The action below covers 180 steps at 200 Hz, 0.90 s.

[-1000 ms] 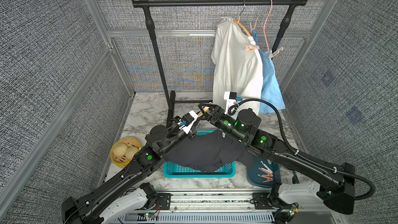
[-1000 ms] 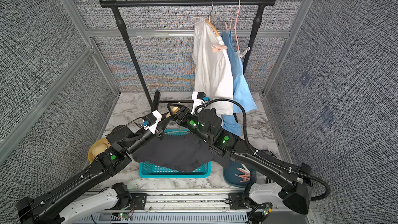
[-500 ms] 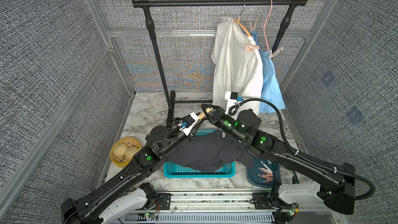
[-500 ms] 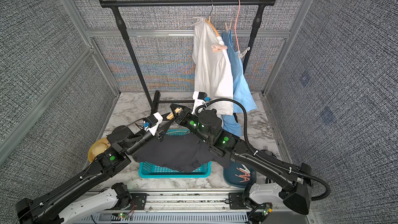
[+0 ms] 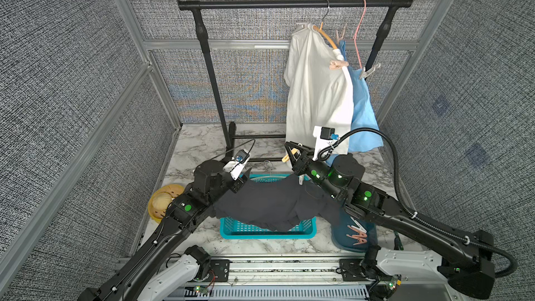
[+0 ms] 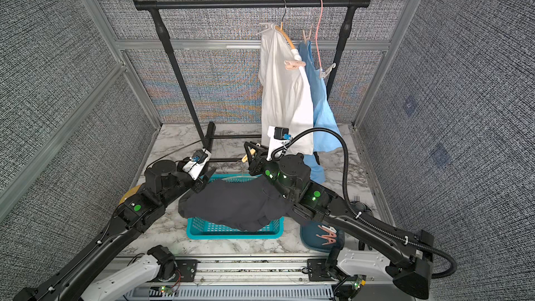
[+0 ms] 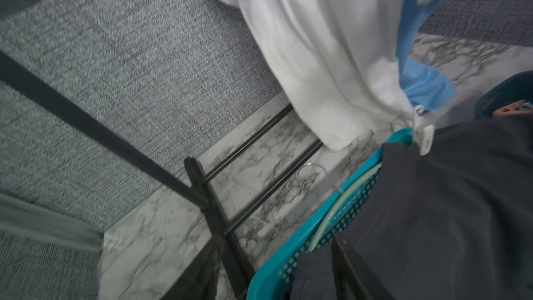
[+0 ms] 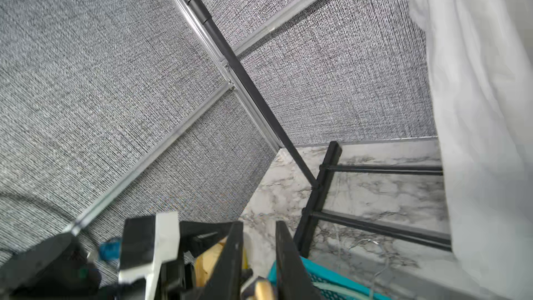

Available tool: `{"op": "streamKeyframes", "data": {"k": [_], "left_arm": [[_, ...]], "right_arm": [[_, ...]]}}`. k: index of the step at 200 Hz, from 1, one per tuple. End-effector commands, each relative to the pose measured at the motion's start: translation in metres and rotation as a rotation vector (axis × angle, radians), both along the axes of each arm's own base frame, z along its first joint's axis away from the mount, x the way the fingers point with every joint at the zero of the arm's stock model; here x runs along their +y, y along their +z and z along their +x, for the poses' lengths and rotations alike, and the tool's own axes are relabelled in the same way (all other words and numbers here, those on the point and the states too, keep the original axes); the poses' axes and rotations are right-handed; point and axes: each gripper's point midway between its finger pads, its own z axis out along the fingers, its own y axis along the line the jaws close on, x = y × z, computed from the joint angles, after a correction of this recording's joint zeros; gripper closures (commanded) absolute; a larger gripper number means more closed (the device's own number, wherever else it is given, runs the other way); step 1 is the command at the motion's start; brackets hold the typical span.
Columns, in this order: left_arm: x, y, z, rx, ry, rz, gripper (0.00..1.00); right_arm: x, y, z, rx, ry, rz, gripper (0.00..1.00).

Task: Use clothespins to secure the t-shirt on both sides of the hanger
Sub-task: Pick up the hanger from the basket.

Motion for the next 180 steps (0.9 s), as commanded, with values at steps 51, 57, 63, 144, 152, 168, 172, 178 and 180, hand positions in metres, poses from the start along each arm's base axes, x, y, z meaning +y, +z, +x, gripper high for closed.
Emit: {"op": "streamKeyframes", "data": {"k": [51,57,63,144,152,168,172,178,180], "left_arm": [[0.038,-0.095,-0.012,0.377,-0.014,0.227,0.45],[0.038,-0.097,-0.011,0.379,-0.019,0.23,0.45],[0.038,-0.1,-0.009,0.384,-0.018,0.234,0.45],[0.042,-0.129,-0.008,0.447,-0.017,0.267,0.48],[0.041,-0.132,-0.006,0.454,-0.017,0.269,0.49],[0.038,-0.137,-0.003,0.469,-0.014,0.256,0.51],[0.037,-0.137,-0.002,0.471,-0.014,0.248,0.51],[0.035,-0.138,-0.002,0.475,-0.018,0.233,0.52],[0.034,-0.139,-0.003,0.477,-0.021,0.23,0.52]], "right_arm": [[0.024,-0.026,-0.033,-0.304,0.224,-0.312,1.0],[0.026,-0.026,-0.036,-0.33,0.245,-0.313,1.0],[0.028,-0.028,-0.039,-0.347,0.261,-0.314,1.0],[0.045,-0.035,-0.048,-0.421,0.353,-0.343,1.0],[0.046,-0.036,-0.049,-0.429,0.36,-0.348,1.0],[0.049,-0.038,-0.05,-0.437,0.372,-0.36,1.0],[0.05,-0.039,-0.05,-0.44,0.377,-0.362,1.0],[0.05,-0.039,-0.051,-0.445,0.382,-0.364,1.0],[0.051,-0.039,-0.051,-0.447,0.383,-0.364,1.0]]}}
